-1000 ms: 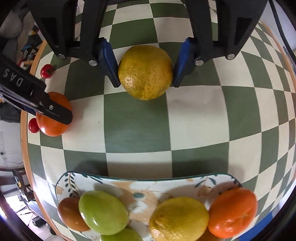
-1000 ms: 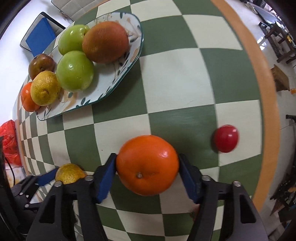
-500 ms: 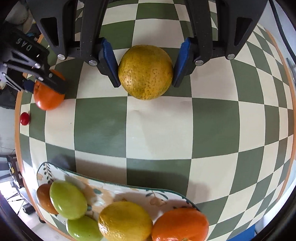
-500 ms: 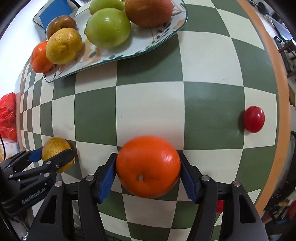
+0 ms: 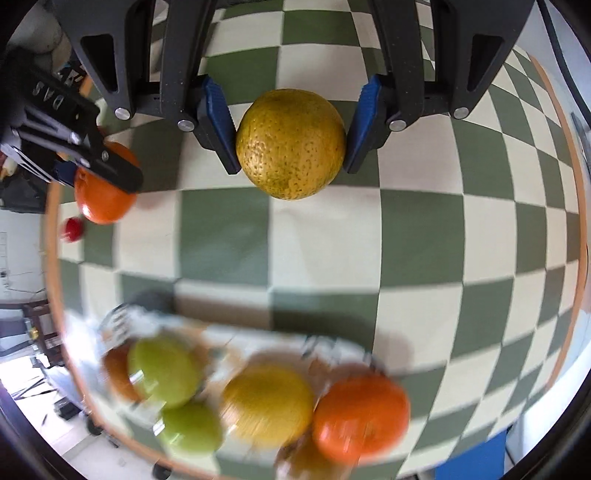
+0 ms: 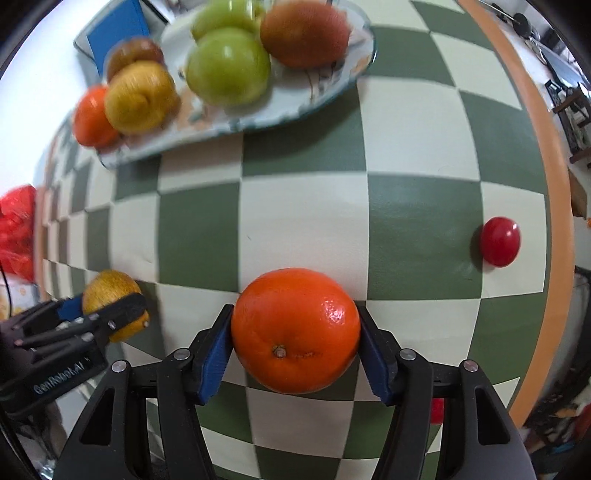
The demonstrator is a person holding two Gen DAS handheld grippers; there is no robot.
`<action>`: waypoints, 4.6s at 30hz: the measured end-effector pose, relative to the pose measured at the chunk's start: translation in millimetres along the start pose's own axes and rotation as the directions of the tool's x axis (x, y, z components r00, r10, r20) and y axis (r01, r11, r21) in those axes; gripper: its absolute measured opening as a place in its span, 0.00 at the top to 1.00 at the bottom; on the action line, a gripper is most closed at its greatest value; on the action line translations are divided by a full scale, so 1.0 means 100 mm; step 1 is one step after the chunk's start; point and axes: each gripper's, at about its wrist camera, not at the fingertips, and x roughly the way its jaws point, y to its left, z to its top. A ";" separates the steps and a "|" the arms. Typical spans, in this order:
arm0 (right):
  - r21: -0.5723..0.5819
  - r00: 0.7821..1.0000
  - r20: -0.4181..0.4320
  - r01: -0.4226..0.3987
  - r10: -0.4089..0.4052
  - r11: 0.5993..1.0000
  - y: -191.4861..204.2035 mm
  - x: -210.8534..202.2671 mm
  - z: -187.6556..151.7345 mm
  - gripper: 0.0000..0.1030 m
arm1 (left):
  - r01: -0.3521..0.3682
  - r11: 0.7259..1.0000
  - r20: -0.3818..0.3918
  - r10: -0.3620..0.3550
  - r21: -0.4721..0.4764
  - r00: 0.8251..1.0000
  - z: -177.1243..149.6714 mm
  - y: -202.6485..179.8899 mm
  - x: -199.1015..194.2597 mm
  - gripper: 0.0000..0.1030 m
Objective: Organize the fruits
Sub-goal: 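Carry the yellow citrus onto the plate with the left tool while the right tool carries the orange there, then open both tools and raise them away from the plate, then grasp a red cherry tomato with the left tool while the right tool grasps the other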
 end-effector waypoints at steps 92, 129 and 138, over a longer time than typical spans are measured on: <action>-0.077 0.835 0.537 0.195 -0.124 0.978 0.69 -2.75 -0.62 0.09 | -0.115 0.993 0.549 0.078 0.032 0.832 -0.51 -0.17 -2.42 0.09; 0.270 0.969 0.239 -0.008 -0.059 0.963 -1.33 -1.06 -0.30 0.37 | -0.317 0.947 0.221 0.299 0.047 0.928 0.06 -0.55 -0.50 0.00; 0.223 0.986 0.155 0.018 -0.054 0.975 -1.40 -0.34 0.12 0.63 | -0.343 0.932 0.125 0.328 0.122 0.936 0.23 -0.79 0.11 0.00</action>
